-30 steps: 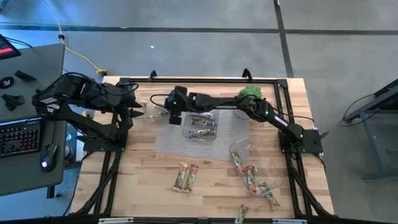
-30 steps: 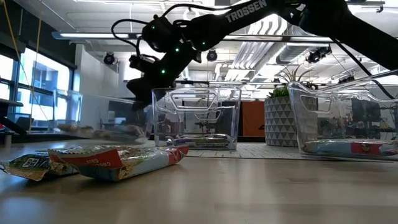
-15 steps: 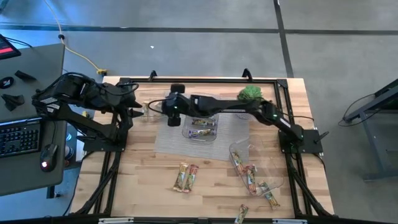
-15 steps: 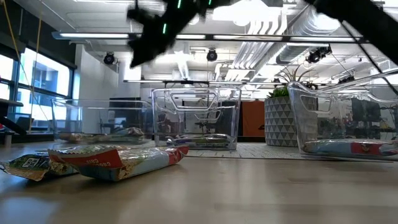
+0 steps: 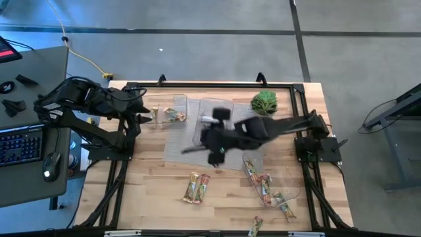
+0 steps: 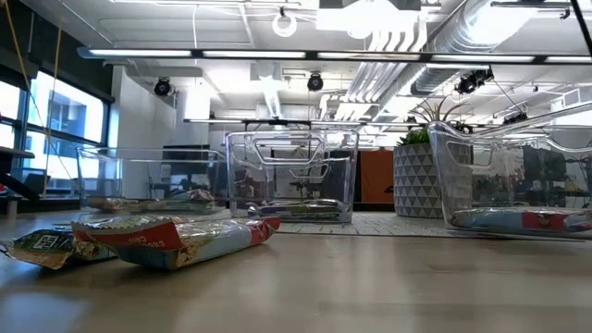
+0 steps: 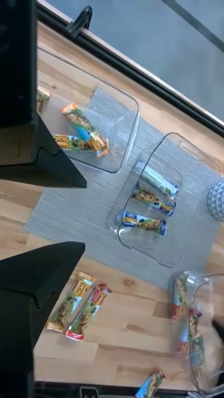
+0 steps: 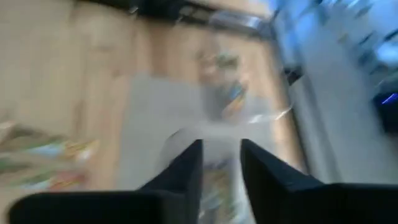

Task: Pick and place Granola Bars by type
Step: Put the yellow granola bar into the left transparent bin

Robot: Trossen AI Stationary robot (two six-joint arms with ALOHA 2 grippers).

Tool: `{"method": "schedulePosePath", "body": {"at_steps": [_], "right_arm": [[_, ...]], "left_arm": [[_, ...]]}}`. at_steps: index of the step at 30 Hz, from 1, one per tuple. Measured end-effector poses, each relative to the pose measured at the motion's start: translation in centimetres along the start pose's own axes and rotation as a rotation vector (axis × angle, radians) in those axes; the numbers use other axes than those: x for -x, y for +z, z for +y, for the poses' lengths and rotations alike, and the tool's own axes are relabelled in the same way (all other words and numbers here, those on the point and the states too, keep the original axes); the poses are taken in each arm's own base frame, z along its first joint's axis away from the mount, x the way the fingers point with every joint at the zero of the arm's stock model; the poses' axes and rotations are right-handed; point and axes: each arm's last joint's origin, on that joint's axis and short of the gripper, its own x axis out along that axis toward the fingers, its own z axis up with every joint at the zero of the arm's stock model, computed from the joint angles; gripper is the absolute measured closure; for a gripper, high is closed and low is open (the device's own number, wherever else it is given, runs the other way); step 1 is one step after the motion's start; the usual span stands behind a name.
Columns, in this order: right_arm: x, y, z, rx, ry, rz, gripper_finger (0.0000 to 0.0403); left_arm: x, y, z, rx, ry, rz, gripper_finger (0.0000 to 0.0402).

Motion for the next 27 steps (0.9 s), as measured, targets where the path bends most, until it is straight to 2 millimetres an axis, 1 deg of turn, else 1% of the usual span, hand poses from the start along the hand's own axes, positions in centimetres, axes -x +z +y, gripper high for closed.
{"method": "schedulePosePath", "body": {"at_steps": [3,4,6,9,12,16,19,23,25,27], "right_arm": [[2.1,-1.3,2.7,-0.04,0.051,0.069,0.038],[2.7,-1.7,3.6,-0.047,0.067,0.086,0.0391],[3.5,-2.6,5.7,-0.067,0.108,0.122,0.039],[4.0,-4.4,9.1,-0.128,0.196,0.201,0.0387],[4.0,-6.9,12.3,-0.204,0.297,0.347,0.04],[4.1,-11.0,16.3,-0.283,0.439,0.599,0.0399],[4.2,-13.4,18.9,-0.327,0.527,0.702,0.0401],[4.5,-15.6,21.5,-0.361,0.628,0.77,0.0402],[4.9,-16.7,22.3,-0.365,0.625,0.8,0.0401],[5.0,-18.0,22.6,-0.383,0.58,0.86,0.0402]], "left_arm": [[0.0,0.0,0.0,-0.001,0.017,-0.006,0.0254],[0.0,0.0,0.1,-0.002,0.025,-0.01,0.0254],[0.0,0.0,0.1,-0.001,0.034,-0.013,0.0254],[0.0,0.0,0.1,0.001,0.036,-0.015,0.0254],[0.0,0.1,0.1,0.008,0.036,-0.016,0.0254],[0.0,0.1,0.1,0.015,0.034,-0.023,0.0254],[0.0,0.3,0.0,0.02,0.03,-0.037,0.0254],[0.0,0.5,-0.1,0.031,0.012,-0.064,0.0254],[0.0,0.7,-0.2,0.037,0.001,-0.08,0.0254],[0.0,0.8,-0.2,0.04,-0.003,-0.087,0.0254]]}}
